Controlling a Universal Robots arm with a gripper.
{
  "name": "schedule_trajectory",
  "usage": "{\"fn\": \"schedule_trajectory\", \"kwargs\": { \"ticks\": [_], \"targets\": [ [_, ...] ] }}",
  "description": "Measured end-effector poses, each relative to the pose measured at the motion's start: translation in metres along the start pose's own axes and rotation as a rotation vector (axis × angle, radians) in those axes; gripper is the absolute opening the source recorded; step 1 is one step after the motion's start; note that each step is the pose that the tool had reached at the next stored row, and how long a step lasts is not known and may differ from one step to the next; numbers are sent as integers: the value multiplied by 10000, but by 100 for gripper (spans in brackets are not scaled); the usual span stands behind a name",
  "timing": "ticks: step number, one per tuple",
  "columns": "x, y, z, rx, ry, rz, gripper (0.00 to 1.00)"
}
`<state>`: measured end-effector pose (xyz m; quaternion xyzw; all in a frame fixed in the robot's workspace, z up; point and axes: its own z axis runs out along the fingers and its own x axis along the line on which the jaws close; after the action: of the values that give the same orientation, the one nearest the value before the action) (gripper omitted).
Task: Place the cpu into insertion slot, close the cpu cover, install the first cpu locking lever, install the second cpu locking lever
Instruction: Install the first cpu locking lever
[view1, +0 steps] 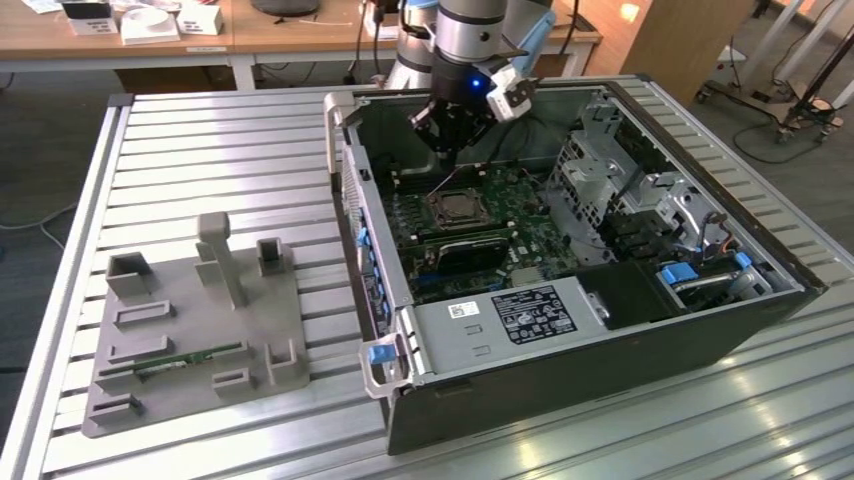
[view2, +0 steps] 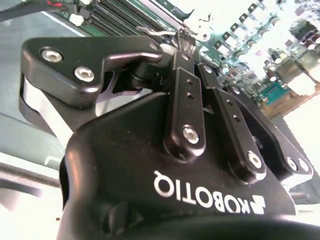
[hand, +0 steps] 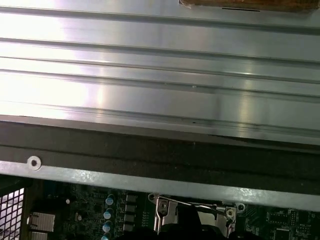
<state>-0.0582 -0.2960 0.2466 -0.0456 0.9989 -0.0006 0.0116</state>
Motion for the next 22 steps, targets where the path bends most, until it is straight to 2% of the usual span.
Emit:
{"fn": "schedule_trajectory", "kwargs": {
  "ticks": [7, 14, 22],
  "targets": [
    [-64, 63, 51, 1, 1, 35, 10],
    [-145, 60, 139, 3, 1, 132, 10],
    [-242, 56, 207, 6, 1, 201, 10]
  ]
}}
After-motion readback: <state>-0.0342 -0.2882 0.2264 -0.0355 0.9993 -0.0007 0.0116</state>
